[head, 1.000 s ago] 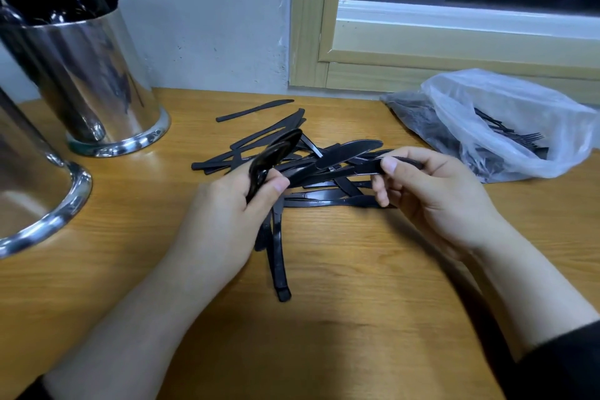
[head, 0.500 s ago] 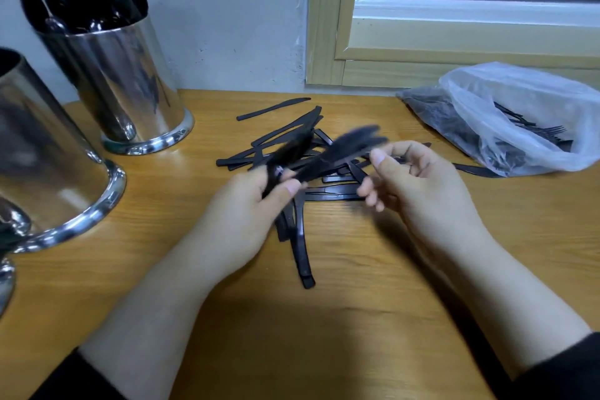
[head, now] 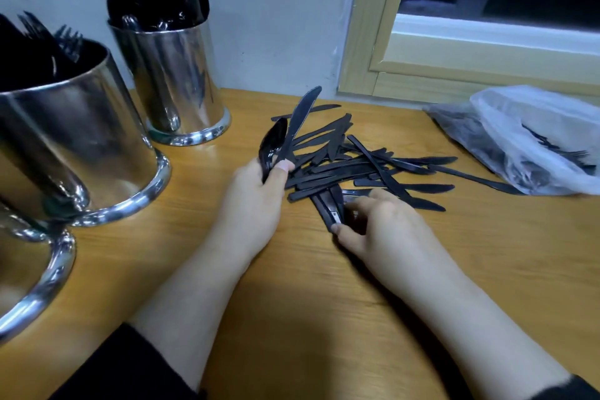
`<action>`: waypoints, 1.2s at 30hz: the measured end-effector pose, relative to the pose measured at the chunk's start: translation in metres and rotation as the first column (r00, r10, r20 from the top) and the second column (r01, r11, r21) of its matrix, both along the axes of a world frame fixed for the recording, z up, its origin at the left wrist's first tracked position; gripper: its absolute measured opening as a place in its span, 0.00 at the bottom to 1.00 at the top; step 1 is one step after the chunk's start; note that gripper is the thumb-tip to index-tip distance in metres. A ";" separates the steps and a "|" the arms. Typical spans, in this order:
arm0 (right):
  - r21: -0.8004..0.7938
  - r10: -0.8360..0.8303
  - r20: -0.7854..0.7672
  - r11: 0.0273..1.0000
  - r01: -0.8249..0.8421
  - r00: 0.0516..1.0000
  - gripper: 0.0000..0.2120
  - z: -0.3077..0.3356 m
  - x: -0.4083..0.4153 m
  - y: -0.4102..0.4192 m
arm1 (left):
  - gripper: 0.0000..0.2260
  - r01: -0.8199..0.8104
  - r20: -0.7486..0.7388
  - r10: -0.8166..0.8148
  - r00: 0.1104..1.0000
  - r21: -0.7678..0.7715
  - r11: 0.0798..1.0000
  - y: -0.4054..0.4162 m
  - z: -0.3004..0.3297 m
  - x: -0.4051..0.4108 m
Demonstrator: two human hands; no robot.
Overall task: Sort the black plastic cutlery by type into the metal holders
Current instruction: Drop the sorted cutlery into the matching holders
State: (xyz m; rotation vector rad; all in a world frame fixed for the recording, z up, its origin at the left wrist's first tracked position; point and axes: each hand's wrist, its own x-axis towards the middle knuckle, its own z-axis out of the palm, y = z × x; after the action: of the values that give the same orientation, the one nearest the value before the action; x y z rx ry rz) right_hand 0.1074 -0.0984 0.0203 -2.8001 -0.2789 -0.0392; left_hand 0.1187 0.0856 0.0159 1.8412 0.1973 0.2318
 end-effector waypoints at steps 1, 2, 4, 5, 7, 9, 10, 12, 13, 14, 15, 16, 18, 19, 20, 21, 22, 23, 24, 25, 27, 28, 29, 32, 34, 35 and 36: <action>-0.002 -0.009 -0.003 1.000 0.009 1.000 0.19 0.000 0.001 -0.002 | 0.11 0.003 -0.003 -0.003 1.000 0.002 1.000 0.000 0.000 0.000; -0.008 -0.013 -0.004 1.000 0.013 1.000 0.18 0.001 0.003 -0.005 | 0.11 0.004 -0.006 -0.004 1.000 0.004 1.000 0.000 0.000 0.000; -0.013 -0.010 -0.001 1.000 0.010 1.000 0.20 0.003 0.006 -0.008 | 0.12 0.004 0.000 -0.004 1.000 0.000 1.000 0.000 0.000 0.000; -0.017 -0.008 -0.010 1.000 0.007 1.000 0.21 0.003 0.007 -0.009 | 0.12 0.006 0.008 -0.006 1.000 0.003 1.000 -0.001 0.000 0.001; -0.041 -0.001 -0.030 0.999 -0.001 1.000 0.22 0.004 0.007 -0.011 | 0.12 0.012 0.018 -0.012 1.000 0.015 1.000 -0.002 0.001 0.001; -0.052 0.016 -0.041 0.999 -0.018 0.999 0.22 0.005 0.008 -0.012 | 0.11 0.019 0.024 -0.019 1.000 0.020 1.000 -0.002 0.001 0.001; -0.052 0.025 -0.047 0.998 -0.028 0.999 0.21 0.006 0.009 -0.012 | 0.10 0.021 0.027 -0.022 0.999 0.023 1.000 -0.002 0.001 0.001; -0.082 0.027 -0.066 0.996 -0.032 0.997 0.17 0.010 0.011 -0.012 | 0.09 0.023 0.027 -0.024 0.999 0.034 0.999 -0.003 0.001 0.001; -0.104 0.024 -0.075 0.994 -0.031 0.997 0.16 0.012 0.012 -0.013 | 0.09 0.023 0.023 -0.024 0.999 0.044 0.999 -0.003 0.001 0.002; -0.116 0.024 -0.073 0.993 -0.033 0.997 0.15 0.013 0.012 -0.014 | 0.09 0.024 0.017 -0.025 1.000 0.053 0.998 -0.003 0.001 0.002; -0.118 0.030 -0.062 0.992 -0.037 0.998 0.14 0.013 0.012 -0.016 | 0.09 0.025 0.015 -0.026 1.000 0.055 0.998 -0.003 0.000 0.002; -0.116 0.033 -0.052 0.993 -0.039 0.998 0.14 0.013 0.012 -0.018 | 0.09 0.025 0.015 -0.026 1.000 0.058 0.998 -0.004 0.000 0.002; -0.111 0.021 -0.042 0.993 -0.025 0.999 0.14 0.013 0.011 -0.022 | 0.09 0.021 0.018 -0.023 1.000 0.066 0.998 -0.004 -0.001 0.002; -0.109 0.007 -0.045 0.994 -0.012 0.999 0.14 0.014 0.012 -0.024 | 0.09 0.020 0.022 -0.021 1.000 0.064 0.998 -0.005 -0.001 0.002; -0.106 -0.007 -0.050 0.994 0.001 0.999 0.13 0.014 0.012 -0.026 | 0.09 0.017 0.027 -0.018 0.999 0.056 0.998 -0.005 -0.001 0.002; -0.099 -0.018 -0.049 0.995 0.013 0.999 0.13 0.015 0.013 -0.028 | 0.09 0.012 0.031 -0.014 0.999 0.048 0.999 -0.005 -0.001 0.002; -0.093 -0.023 -0.053 0.996 0.018 0.998 0.13 0.015 0.013 -0.030 | 0.09 0.010 0.032 -0.011 0.999 0.047 0.999 -0.005 -0.001 0.001; -0.084 -0.016 -0.059 0.996 0.011 0.998 0.14 0.016 0.014 -0.031 | 0.09 0.010 0.030 -0.012 0.999 0.052 0.999 -0.006 -0.001 0.001; -0.079 -0.005 -0.078 0.997 -0.001 0.997 0.14 0.017 0.014 -0.031 | 0.10 0.014 0.028 -0.016 0.999 0.057 0.998 -0.006 -0.001 0.000; -0.081 0.004 -0.106 0.997 -0.012 0.994 0.15 0.019 0.015 -0.031 | 0.10 0.018 0.027 -0.019 0.999 0.060 0.998 -0.007 0.000 0.000; -0.098 -0.012 -0.185 0.995 -0.007 0.983 0.15 0.024 0.017 -0.030 | 0.11 0.019 0.029 -0.021 0.999 0.068 0.998 -0.007 0.000 0.000; -0.097 -0.027 -0.199 0.995 0.008 0.980 0.13 0.026 0.016 -0.030 | 0.12 0.018 0.030 -0.020 0.999 0.074 0.997 -0.006 0.000 0.000; -0.091 -0.039 -0.185 0.996 0.022 0.982 0.12 0.026 0.016 -0.030 | 0.12 0.018 0.033 -0.020 0.999 0.076 0.997 -0.006 -0.001 0.000; -0.082 -0.066 -0.113 0.995 0.057 0.991 0.12 0.020 0.014 -0.028 | 0.15 0.021 0.037 -0.023 0.999 0.065 0.998 -0.007 -0.001 0.000; -0.091 -0.088 -0.101 0.993 0.079 0.991 0.14 0.018 0.014 -0.024 | 0.14 0.022 0.036 -0.024 0.999 0.053 0.998 -0.007 -0.001 0.000; -0.085 -0.092 -0.100 0.993 0.084 0.991 0.15 0.018 0.014 -0.022 | 0.14 0.022 0.035 -0.024 0.999 0.050 0.999 -0.007 -0.001 0.000; -0.071 -0.094 -0.099 0.994 0.087 0.991 0.15 0.018 0.014 -0.021 | 0.13 0.021 0.033 -0.022 0.999 0.045 0.999 -0.007 -0.001 0.000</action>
State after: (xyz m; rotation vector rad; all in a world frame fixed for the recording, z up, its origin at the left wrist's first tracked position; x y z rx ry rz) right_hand 0.1215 -0.1197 0.0381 -2.8678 -0.1309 0.0943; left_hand 0.1186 0.0784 0.0154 1.8817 0.1501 0.2538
